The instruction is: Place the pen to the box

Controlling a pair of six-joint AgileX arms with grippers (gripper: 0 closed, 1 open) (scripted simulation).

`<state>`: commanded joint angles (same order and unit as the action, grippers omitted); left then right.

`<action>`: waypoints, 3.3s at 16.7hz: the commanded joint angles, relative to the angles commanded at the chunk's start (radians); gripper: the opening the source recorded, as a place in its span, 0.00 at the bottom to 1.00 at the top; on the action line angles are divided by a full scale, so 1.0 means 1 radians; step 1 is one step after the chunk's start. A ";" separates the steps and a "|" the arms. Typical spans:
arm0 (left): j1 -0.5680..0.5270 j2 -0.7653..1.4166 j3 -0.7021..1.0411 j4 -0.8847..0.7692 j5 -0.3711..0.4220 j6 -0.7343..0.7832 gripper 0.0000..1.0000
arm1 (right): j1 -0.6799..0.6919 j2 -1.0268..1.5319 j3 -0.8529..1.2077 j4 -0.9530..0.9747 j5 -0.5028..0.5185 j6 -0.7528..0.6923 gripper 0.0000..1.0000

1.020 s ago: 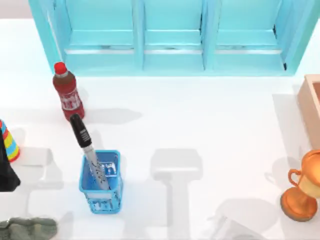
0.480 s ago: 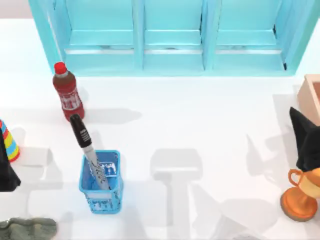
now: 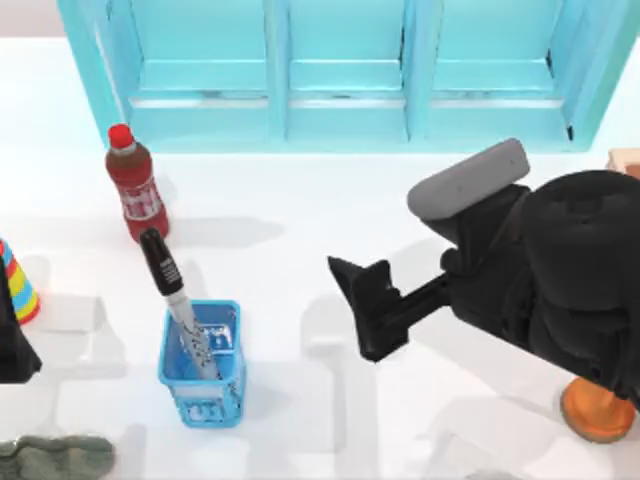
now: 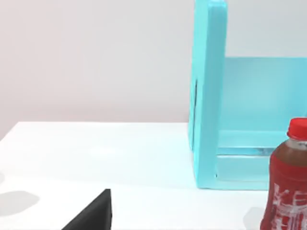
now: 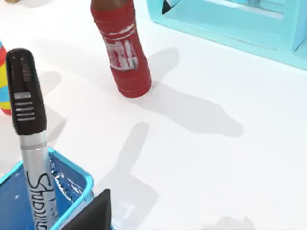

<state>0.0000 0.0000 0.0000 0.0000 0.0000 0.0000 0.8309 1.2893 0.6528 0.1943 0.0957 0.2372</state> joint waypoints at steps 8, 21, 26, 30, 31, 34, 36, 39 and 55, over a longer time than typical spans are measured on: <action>0.000 0.000 0.000 0.000 0.000 0.000 1.00 | 0.233 0.367 0.183 0.054 0.027 0.067 1.00; 0.000 0.000 0.000 0.000 0.000 0.000 1.00 | 0.217 0.657 0.379 0.135 0.015 0.059 1.00; 0.000 0.000 0.000 0.000 0.000 0.000 1.00 | 0.204 0.776 0.472 0.173 0.006 0.052 1.00; 0.000 0.000 0.000 0.000 0.000 0.000 1.00 | 0.204 0.776 0.472 0.173 0.006 0.052 0.92; 0.000 0.000 0.000 0.000 0.000 0.000 1.00 | 0.204 0.776 0.472 0.173 0.006 0.052 0.85; 0.000 0.000 0.000 0.000 0.000 0.000 1.00 | 0.204 0.776 0.472 0.173 0.006 0.052 0.62; 0.000 0.000 0.000 0.000 0.000 0.000 1.00 | 0.204 0.776 0.472 0.173 0.006 0.052 0.47; 0.000 0.000 0.000 0.000 0.000 0.000 1.00 | 0.204 0.776 0.472 0.173 0.006 0.052 0.25; 0.000 0.000 0.000 0.000 0.000 0.000 1.00 | 0.169 0.702 0.456 0.109 -0.019 0.039 0.00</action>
<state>0.0000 0.0000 0.0000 0.0000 0.0000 0.0000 0.9997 1.9916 1.1090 0.3028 0.0766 0.2763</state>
